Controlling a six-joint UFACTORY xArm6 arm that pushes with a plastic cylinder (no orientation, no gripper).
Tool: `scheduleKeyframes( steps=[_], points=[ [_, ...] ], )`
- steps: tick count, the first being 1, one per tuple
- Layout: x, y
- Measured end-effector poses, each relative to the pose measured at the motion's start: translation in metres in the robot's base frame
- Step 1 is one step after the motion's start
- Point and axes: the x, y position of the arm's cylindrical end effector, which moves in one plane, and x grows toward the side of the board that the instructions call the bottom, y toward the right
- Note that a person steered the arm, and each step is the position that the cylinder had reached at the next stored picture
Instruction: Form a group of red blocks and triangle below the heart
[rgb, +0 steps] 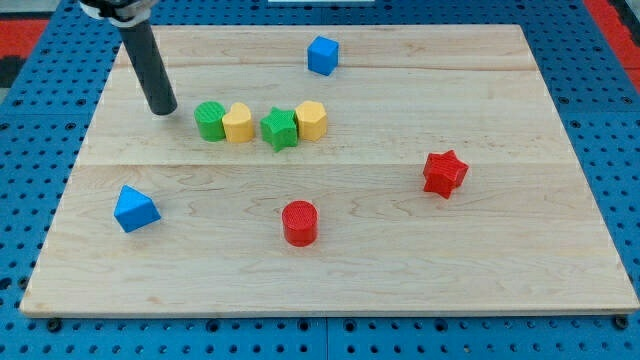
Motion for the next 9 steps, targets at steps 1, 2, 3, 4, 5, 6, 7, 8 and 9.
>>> scheduleKeyframes(
  steps=[1, 2, 3, 4, 5, 6, 7, 8, 9],
  points=[
    [0.012, 0.031],
    [0.016, 0.066],
    [0.029, 0.042],
    [0.063, -0.003],
    [0.101, -0.009],
    [0.125, -0.017],
    [0.131, -0.02],
    [0.131, -0.03],
    [0.135, -0.032]
  ],
)
